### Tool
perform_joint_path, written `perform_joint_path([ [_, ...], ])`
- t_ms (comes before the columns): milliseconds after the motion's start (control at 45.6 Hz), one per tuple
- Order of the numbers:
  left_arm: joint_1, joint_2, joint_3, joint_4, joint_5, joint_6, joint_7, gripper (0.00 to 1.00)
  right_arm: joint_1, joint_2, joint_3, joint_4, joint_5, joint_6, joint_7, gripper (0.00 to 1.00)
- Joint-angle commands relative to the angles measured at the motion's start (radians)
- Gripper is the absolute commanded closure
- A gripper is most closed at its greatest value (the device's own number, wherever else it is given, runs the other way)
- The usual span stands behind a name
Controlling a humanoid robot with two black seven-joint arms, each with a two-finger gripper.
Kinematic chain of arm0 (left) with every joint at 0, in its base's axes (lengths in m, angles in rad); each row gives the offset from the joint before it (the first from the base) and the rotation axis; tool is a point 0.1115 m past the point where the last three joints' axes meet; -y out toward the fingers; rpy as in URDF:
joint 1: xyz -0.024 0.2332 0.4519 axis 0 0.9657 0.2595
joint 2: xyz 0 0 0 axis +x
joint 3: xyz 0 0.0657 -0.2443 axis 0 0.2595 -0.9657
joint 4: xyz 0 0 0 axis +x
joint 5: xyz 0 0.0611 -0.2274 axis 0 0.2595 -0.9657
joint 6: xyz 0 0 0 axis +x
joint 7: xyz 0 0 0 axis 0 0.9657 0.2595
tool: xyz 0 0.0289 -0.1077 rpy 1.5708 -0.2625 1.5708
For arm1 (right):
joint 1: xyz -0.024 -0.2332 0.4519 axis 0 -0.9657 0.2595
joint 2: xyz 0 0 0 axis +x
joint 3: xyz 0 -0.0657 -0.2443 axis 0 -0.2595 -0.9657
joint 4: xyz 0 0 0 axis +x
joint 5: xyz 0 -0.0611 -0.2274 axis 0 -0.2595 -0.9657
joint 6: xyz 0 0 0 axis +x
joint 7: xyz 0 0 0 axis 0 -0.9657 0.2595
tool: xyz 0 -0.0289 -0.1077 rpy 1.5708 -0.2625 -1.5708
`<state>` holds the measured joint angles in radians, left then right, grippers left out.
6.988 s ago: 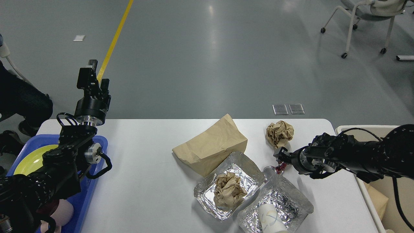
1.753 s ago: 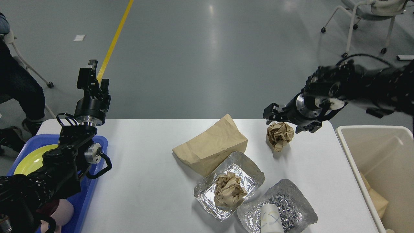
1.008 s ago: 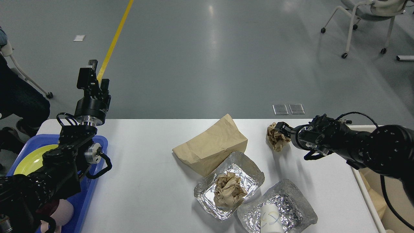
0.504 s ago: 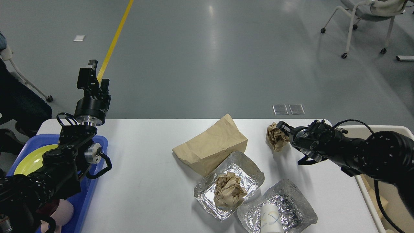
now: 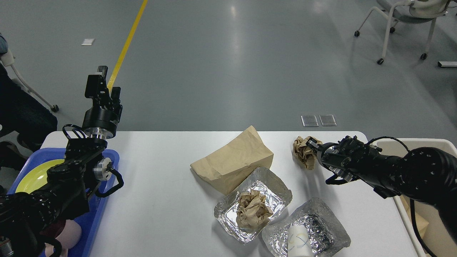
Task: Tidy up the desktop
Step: 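Lift the crumpled paper and drop it into the white bin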
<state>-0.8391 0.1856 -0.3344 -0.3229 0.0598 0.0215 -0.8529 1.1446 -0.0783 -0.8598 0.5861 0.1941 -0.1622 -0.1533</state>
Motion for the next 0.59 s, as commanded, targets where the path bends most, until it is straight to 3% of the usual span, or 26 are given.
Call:
perform_joint_path([
  [0,0.0,0.0,0.0,-0.001,0.0,0.0,0.0,0.03,0.018,0.0,0.016,0.015,0.001,0.0,0.0,1.0],
  [110,0.0,0.0,0.0,0.001,0.0,0.0,0.0,0.03,0.043,-0.014,0.038,0.057,0.001,0.0,-0.002,1.0],
  [416,0.0,0.0,0.0,0.001,0.0,0.0,0.0,0.03,0.401,-0.288,0.047,0.455,-0.002,0.036,0.0,1.0],
  [570,0.0,0.0,0.0,0.001,0.0,0.0,0.0,0.03,0.599,-0.4,0.036,0.569,-0.004,0.157,-0.003,1.0],
])
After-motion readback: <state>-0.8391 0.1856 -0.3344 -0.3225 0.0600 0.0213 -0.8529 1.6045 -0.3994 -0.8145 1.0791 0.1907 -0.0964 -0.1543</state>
